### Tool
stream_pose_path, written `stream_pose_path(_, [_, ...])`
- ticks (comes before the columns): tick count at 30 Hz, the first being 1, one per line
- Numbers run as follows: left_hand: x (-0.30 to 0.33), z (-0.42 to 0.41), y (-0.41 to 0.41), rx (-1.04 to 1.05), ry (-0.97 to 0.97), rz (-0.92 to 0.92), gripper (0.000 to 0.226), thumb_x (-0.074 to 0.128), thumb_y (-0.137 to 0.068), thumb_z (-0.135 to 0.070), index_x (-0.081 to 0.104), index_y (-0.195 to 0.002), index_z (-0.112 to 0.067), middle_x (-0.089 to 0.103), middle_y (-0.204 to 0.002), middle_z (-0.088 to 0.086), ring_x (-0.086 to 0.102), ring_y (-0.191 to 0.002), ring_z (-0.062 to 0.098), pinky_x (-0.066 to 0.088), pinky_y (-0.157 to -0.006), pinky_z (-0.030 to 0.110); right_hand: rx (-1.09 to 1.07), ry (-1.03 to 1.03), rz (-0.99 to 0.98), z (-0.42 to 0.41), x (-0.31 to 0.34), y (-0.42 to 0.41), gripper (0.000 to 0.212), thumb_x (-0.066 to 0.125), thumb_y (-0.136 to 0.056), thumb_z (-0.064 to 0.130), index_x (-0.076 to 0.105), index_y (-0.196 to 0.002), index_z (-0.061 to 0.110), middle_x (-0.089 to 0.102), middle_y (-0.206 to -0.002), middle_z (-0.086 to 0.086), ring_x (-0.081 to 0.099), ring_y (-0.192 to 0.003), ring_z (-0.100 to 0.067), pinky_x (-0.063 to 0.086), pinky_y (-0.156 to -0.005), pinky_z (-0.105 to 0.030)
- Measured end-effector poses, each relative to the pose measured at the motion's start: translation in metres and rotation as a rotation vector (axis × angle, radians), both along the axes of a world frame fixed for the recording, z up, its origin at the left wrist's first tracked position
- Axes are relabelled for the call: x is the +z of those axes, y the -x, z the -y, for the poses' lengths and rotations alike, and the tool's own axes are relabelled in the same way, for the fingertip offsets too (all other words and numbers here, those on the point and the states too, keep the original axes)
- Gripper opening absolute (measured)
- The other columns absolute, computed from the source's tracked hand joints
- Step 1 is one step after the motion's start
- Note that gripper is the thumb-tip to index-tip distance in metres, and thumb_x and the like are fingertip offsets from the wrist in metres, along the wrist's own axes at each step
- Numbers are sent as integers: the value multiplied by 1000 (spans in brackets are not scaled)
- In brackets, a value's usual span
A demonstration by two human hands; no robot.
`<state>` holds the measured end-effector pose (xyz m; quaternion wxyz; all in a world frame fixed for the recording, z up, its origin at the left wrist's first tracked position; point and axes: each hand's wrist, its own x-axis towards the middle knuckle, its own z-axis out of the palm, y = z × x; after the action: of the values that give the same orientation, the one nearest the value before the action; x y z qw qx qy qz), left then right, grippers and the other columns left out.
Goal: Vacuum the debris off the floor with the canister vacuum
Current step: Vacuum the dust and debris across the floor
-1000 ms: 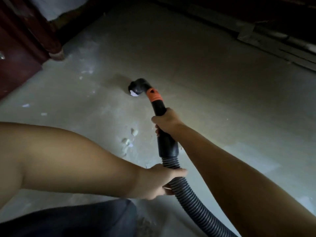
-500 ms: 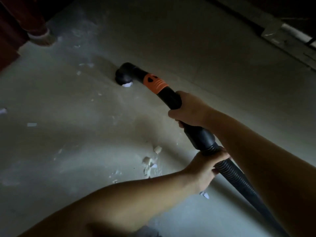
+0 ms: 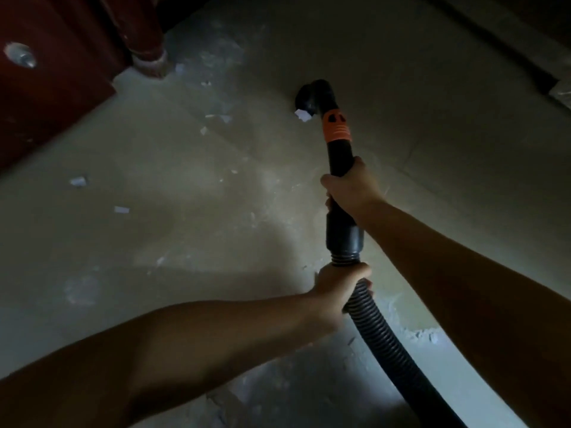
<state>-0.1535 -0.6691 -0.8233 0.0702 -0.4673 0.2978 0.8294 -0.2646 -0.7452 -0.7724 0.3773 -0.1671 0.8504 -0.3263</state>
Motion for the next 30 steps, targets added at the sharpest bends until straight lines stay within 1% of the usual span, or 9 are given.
stream_pose_path(2, [1, -1, 2, 38, -7, 36, 14, 61, -88, -13, 63, -91, 1, 64, -79, 22, 61, -64, 19, 52, -71, 32, -44, 45, 159, -10, 3, 3, 33, 64, -84, 8, 46, -112, 14, 60, -76, -8, 59, -56, -19, 57, -59, -33])
stream_pose_path(5, [4, -7, 7, 15, 45, 51, 14, 60, -84, -7, 57, -71, -10, 62, -62, 4, 59, -61, 19, 54, -71, 31, -64, 49, 248, -25, 0, 6, 29, 66, -84, 5, 50, -109, 10, 62, -76, -11, 62, -60, -22, 59, -65, -36])
stream_pose_path(7, [9, -3, 9, 59, 118, 58, 19, 60, -85, -8, 55, -68, -14, 58, -50, -5, 57, -50, 13, 52, -59, 23, -101, 87, 248, -21, 0, 8, 27, 63, -84, 1, 51, -107, 8, 59, -70, -9, 60, -57, -22, 58, -66, -36])
stream_pose_path(10, [21, 17, 12, 198, 102, 98, 20, 59, -83, -3, 53, -65, -10, 55, -58, 4, 54, -58, 21, 49, -71, 31, -113, 147, 290, 10, 2, 6, 21, 61, -84, 0, 50, -100, 7, 54, -63, -7, 54, -51, -19, 55, -64, -36])
stream_pose_path(13, [34, 36, 17, 394, 53, 107, 16, 60, -86, -1, 53, -73, -7, 54, -60, 6, 53, -55, 20, 48, -70, 33, 16, 162, 313, 42, 9, 3, 14, 61, -83, 0, 50, -90, 5, 54, -61, -9, 52, -50, -20, 53, -59, -33])
stream_pose_path(17, [34, 38, 18, 469, 119, 137, 12, 60, -84, 1, 53, -78, -6, 54, -61, 7, 54, -53, 20, 49, -66, 32, 231, 168, 340, 59, 8, -8, 10, 62, -81, 1, 53, -81, 5, 55, -60, -9, 53, -48, -20, 51, -60, -34])
stream_pose_path(22, [23, 34, -3, 482, 148, 190, 15, 60, -82, 2, 52, -72, -6, 54, -54, 5, 54, -50, 20, 50, -64, 33, 487, 116, 290, 64, -6, -42, 18, 65, -80, 6, 56, -95, 5, 62, -65, -9, 61, -57, -23, 57, -67, -37])
stream_pose_path(27, [13, 56, 13, 374, 173, 119, 11, 61, -84, 1, 54, -77, -4, 54, -58, 6, 54, -49, 17, 49, -57, 29, 194, 175, 132, 78, -30, -8, 23, 67, -76, 9, 56, -96, 5, 59, -64, -9, 57, -50, -24, 55, -60, -36])
stream_pose_path(30, [11, 68, 36, 318, 156, 83, 9, 64, -86, -4, 56, -83, -6, 56, -65, 8, 55, -55, 19, 49, -62, 31, -21, 174, 51, 82, -38, 33, 23, 65, -76, 9, 56, -96, 4, 57, -61, -8, 57, -54, -26, 55, -64, -39])
